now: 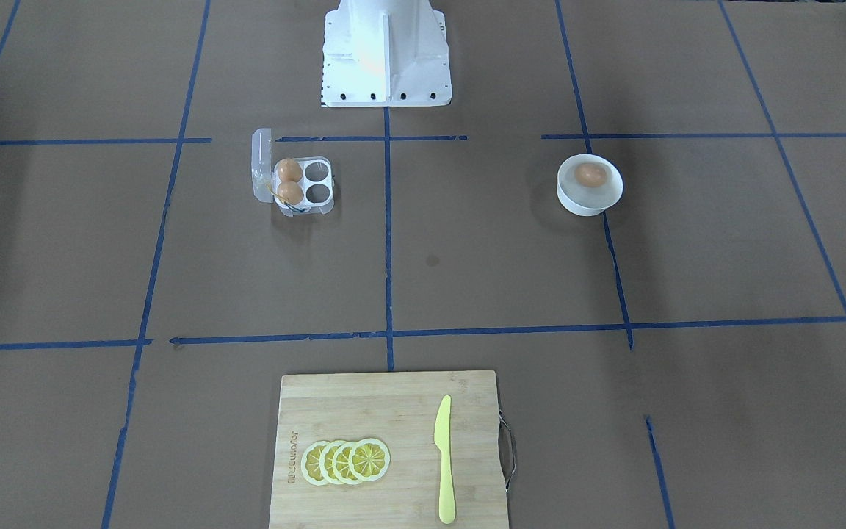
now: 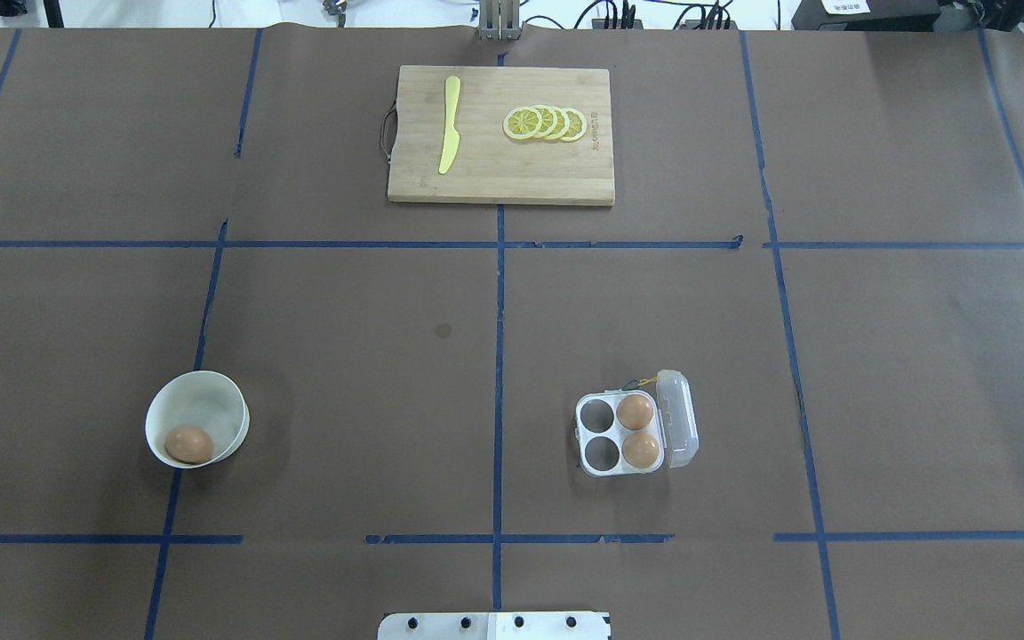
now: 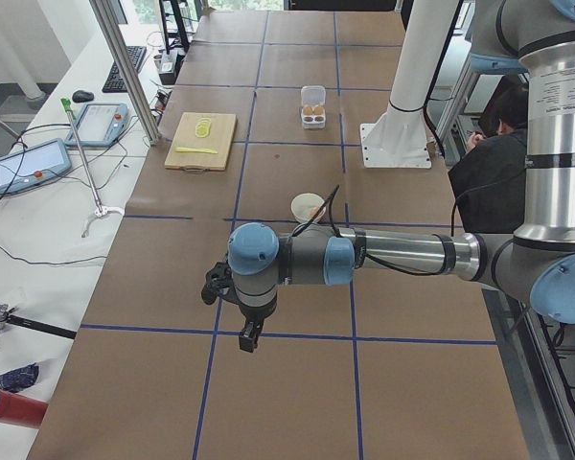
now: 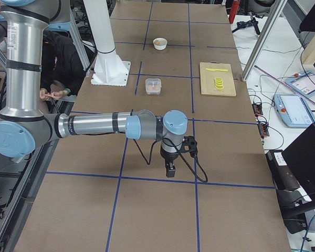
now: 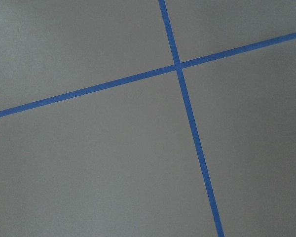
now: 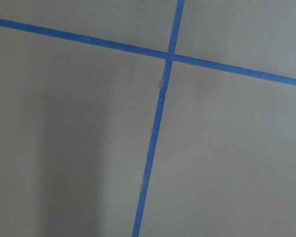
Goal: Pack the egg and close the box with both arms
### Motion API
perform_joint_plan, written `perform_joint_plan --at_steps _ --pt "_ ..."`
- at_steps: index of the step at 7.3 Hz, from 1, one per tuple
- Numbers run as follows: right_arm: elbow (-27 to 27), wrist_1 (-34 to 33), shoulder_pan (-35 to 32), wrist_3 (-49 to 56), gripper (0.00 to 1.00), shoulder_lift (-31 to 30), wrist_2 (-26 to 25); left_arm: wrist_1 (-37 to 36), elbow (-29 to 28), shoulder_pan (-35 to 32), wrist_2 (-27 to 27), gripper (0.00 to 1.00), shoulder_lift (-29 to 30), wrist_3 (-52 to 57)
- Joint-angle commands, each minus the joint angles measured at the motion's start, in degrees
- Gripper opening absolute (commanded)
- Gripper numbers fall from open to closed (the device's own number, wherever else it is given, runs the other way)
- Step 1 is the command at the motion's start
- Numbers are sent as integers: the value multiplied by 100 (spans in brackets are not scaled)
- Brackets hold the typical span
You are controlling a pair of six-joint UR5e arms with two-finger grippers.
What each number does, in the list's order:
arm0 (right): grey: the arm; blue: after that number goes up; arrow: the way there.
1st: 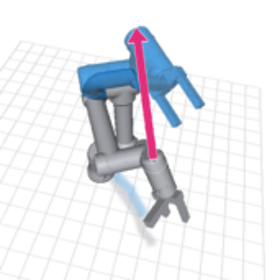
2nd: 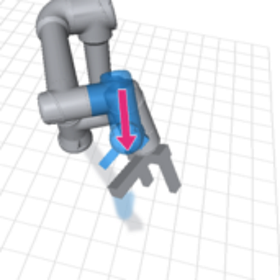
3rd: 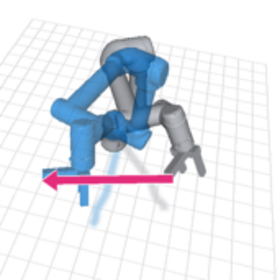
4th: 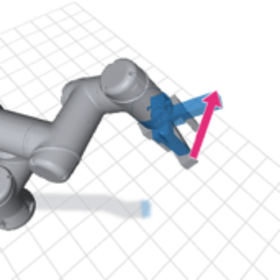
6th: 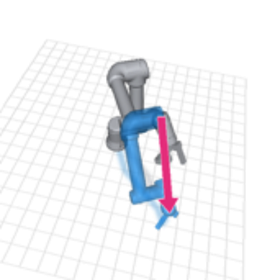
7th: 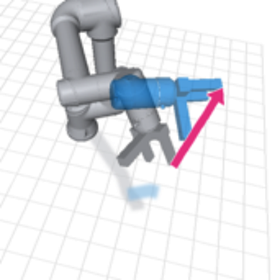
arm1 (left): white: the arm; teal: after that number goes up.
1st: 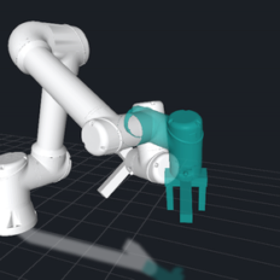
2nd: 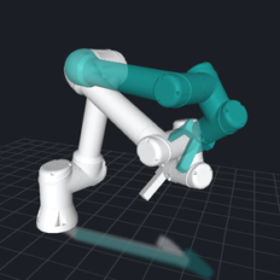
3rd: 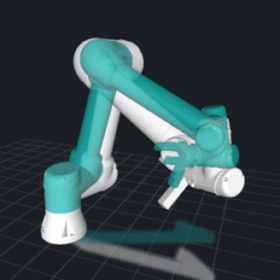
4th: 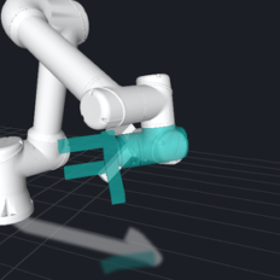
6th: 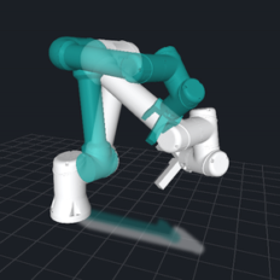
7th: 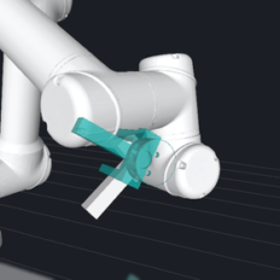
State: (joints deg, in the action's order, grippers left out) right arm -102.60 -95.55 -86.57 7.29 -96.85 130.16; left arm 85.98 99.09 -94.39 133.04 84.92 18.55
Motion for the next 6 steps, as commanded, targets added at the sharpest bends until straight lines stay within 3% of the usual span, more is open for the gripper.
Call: perform_joint_plan --at_steps 1,4,6 --pt "-32 -7 9 0 100 -17 9 15 83 9 3 100 7 9" --pt "-102 2 26 0 100 0 -17 50 154 44 3 100 24 17" --pt "-146 -7 61 -79 100 9 26 645 93 53 213 100 24 -9"
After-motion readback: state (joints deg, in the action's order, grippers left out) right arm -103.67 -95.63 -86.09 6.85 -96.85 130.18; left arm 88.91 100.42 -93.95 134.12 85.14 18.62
